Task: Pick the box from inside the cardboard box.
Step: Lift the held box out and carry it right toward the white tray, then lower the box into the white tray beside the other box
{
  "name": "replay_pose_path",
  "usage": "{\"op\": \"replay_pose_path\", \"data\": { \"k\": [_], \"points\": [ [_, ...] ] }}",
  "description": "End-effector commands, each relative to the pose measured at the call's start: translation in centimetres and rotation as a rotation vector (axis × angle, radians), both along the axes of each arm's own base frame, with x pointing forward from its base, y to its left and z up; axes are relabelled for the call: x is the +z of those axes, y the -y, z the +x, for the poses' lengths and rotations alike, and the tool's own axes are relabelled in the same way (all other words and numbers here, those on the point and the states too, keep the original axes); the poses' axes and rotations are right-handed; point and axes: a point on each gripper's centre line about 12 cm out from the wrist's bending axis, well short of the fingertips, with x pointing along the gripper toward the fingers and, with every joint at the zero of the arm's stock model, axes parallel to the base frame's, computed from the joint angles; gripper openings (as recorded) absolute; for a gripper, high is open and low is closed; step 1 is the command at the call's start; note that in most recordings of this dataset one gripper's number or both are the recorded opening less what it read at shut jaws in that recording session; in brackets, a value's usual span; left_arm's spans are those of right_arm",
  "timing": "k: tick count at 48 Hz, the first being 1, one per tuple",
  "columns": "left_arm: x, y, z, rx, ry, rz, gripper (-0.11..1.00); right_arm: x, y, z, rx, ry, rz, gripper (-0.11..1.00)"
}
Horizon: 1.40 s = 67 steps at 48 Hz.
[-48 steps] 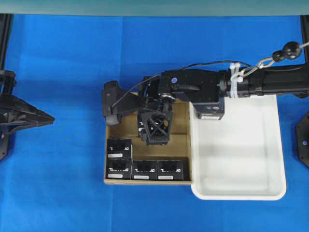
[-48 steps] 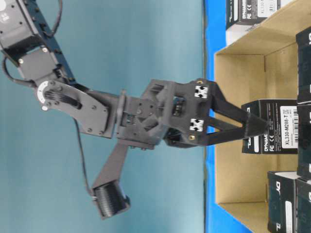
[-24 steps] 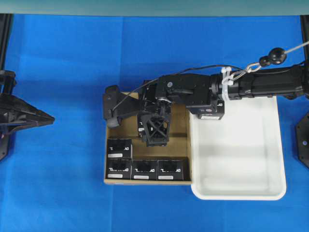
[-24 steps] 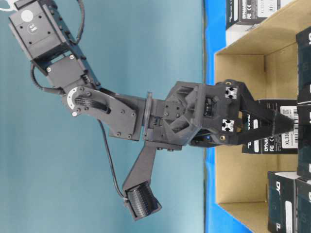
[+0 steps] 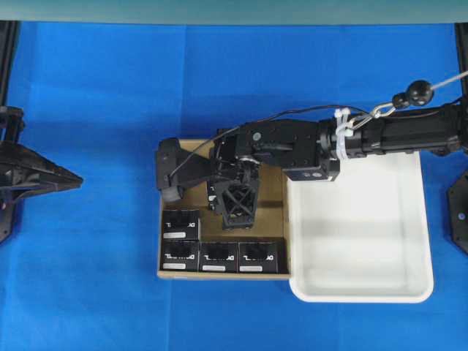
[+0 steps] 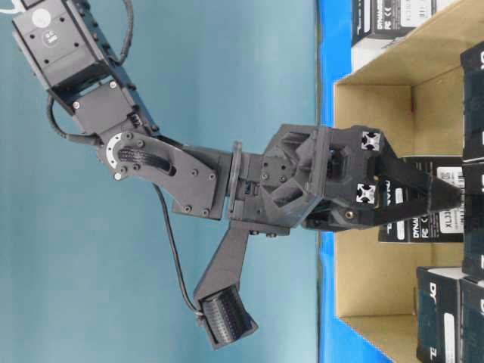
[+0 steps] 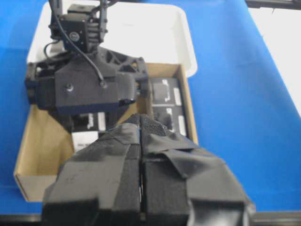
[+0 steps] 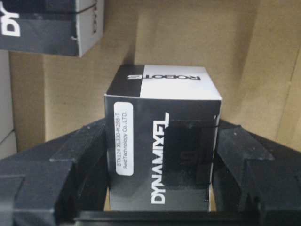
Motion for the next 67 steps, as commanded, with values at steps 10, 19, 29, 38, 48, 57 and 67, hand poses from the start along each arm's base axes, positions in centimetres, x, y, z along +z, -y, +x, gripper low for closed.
{"op": "replay_pose_path", "data": {
  "k": [10, 19, 29, 38, 48, 57, 67],
  "points": [
    [1.1, 0.0, 0.2, -0.002, 0.026, 0.0, -0.07, 3.7, 0.3, 0.6, -0.055, 0.045, 0.015, 0.61],
    [1.1, 0.0, 0.2, -0.002, 0.028, 0.0, -0.07, 9.6, 1.4, 0.1, -0.093, 0.087, 0.023, 0.61],
    [1.2, 0.0, 0.2, -0.001, 0.029, -0.002, -0.07, 15.9, 2.1, -1.5, -0.094, 0.096, 0.024, 0.61],
    [1.2, 0.0, 0.2, -0.001, 0.029, -0.002, -0.07, 19.7, 3.1, -3.7, -0.113, 0.114, 0.021, 0.61],
    [1.2, 0.0, 0.2, -0.001, 0.031, -0.002, -0.07, 22.4, 3.5, -6.0, -0.128, 0.122, 0.02, 0.61],
    [1.3, 0.0, 0.2, -0.001, 0.032, -0.005, -0.07, 23.4, 4.0, -9.1, -0.15, 0.097, 0.021, 0.61],
    [1.2, 0.0, 0.2, -0.001, 0.031, -0.003, -0.07, 21.6, 4.5, -13.7, -0.204, 0.039, 0.029, 0.61]
  ]
}}
